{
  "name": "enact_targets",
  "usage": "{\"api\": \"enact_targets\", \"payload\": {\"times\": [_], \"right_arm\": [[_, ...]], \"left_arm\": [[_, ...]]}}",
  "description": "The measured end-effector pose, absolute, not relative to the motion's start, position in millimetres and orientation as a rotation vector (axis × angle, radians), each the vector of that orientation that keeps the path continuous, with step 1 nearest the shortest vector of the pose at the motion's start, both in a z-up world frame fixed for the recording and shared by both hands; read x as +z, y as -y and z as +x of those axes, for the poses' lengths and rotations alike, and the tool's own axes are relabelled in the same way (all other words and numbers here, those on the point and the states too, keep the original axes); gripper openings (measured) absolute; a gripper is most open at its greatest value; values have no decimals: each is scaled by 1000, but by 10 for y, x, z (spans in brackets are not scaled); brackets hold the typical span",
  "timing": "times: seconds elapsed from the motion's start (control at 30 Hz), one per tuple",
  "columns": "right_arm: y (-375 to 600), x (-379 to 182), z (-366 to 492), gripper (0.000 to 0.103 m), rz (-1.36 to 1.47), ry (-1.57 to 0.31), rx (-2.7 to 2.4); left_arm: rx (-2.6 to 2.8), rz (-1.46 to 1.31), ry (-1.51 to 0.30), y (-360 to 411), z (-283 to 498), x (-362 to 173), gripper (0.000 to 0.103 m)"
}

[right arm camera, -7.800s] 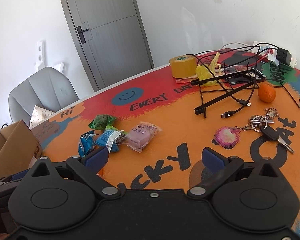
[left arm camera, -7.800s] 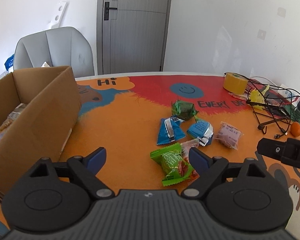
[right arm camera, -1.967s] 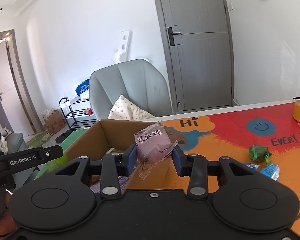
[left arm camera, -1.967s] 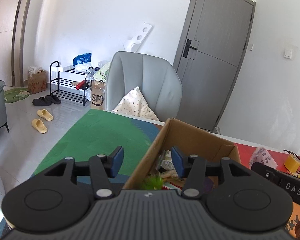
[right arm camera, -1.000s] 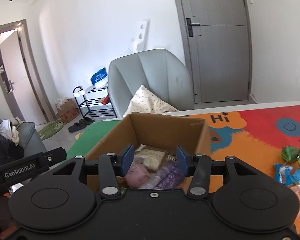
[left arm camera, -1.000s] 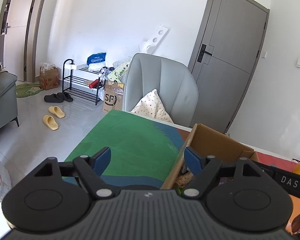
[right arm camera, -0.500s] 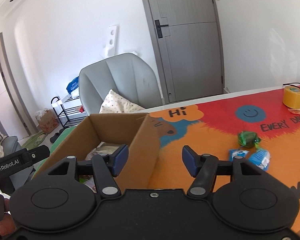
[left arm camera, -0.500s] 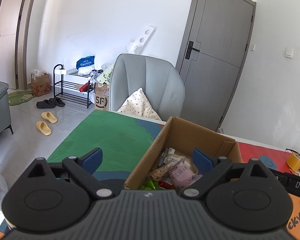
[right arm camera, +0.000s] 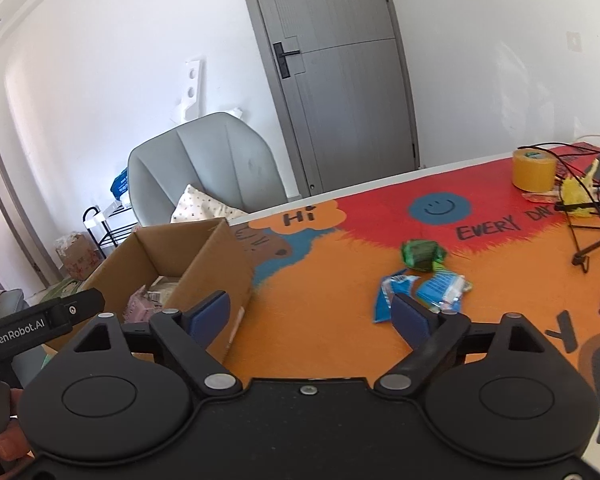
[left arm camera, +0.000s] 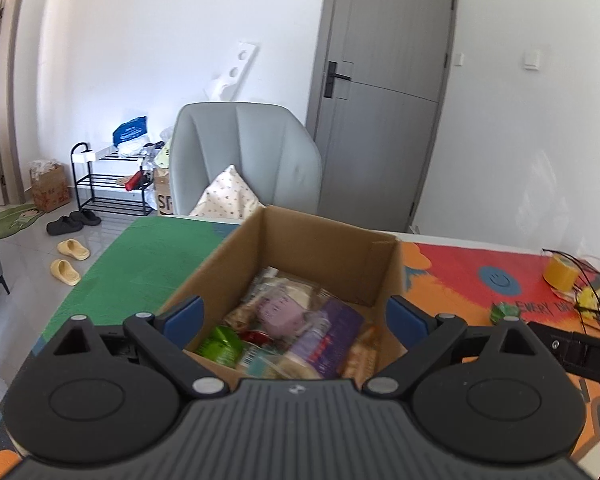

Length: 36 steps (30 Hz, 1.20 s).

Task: Organize snacks
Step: 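Move both tools back toward the remaining snacks on the mat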

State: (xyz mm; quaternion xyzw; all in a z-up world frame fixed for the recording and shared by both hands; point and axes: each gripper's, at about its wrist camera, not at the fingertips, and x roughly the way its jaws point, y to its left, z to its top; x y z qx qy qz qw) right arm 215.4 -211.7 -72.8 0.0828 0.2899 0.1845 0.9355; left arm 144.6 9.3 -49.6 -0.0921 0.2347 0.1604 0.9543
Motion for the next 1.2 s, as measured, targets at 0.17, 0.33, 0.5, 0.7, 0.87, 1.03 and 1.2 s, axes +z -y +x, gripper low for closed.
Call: {"api": "enact_targets", "payload": {"times": [0.17, 0.33, 0.5, 0.7, 0.87, 1.03, 1.2], "right_arm": [[2354, -761, 2127, 89, 191, -592, 349], [2554, -799, 2096, 89, 208, -591, 319], [2746, -854, 2092, 89, 225, -593, 294], [2924, -914, 2109, 88, 248, -604, 264], [3046, -955, 2151, 87, 252, -609, 249], [3140, -995, 2234, 83, 260, -618, 238], [3212, -1036, 2336, 79, 263, -629, 231]], "left_arm": [[283, -153, -485, 151, 1470, -482, 97], [233, -121, -491, 362, 1473, -492, 97], [196, -105, -505, 519, 1487, -521, 97], [146, -90, -513, 698, 1550, -545, 97], [115, -93, -538, 838, 1675, -612, 97], [97, -90, -554, 985, 1818, -688, 97], [76, -89, -575, 1111, 1967, -783, 97]]}}
